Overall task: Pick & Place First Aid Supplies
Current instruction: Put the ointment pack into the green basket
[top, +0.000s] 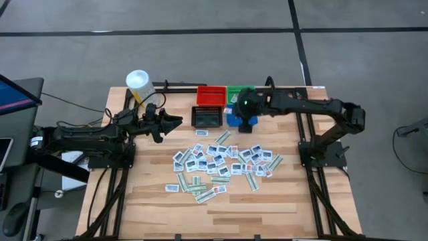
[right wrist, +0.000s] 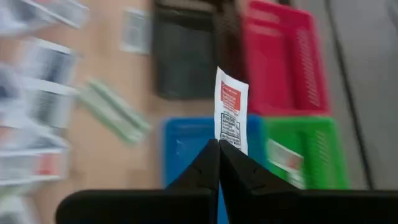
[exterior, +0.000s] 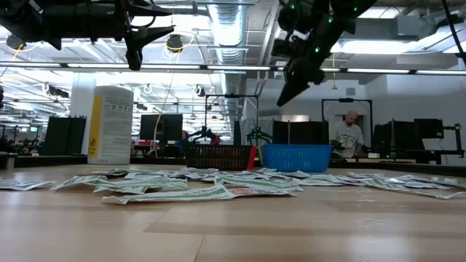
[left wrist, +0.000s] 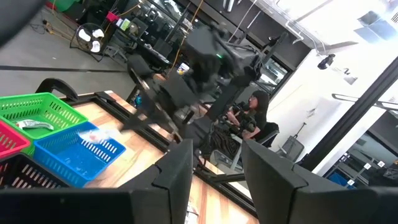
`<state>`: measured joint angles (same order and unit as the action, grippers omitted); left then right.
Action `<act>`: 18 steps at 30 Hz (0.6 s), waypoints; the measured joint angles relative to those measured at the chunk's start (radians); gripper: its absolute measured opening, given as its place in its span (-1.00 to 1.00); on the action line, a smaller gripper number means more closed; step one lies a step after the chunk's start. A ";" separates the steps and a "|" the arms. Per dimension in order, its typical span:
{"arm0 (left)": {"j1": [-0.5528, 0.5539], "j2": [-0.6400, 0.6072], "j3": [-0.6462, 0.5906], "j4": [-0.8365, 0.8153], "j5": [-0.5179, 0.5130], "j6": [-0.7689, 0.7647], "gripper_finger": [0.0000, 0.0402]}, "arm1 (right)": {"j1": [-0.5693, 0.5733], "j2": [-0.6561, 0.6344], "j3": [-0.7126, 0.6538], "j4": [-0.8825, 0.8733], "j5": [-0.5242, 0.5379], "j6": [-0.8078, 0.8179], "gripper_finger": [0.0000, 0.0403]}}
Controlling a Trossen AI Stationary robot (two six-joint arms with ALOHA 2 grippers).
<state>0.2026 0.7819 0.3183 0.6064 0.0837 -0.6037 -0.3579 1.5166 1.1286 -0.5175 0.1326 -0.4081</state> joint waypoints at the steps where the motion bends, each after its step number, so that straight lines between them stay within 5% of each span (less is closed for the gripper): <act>1: 0.000 0.000 0.000 0.000 0.000 0.000 -0.30 | -0.027 0.000 0.000 0.002 0.003 -0.016 -1.00; 18: 0.000 0.000 0.000 0.000 0.000 0.000 -0.30 | -0.346 0.009 0.000 0.136 -0.140 -0.178 -1.00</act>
<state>0.2027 0.7819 0.3183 0.6064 0.0834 -0.6037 -0.7044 1.5257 1.1286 -0.3811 -0.0078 -0.5863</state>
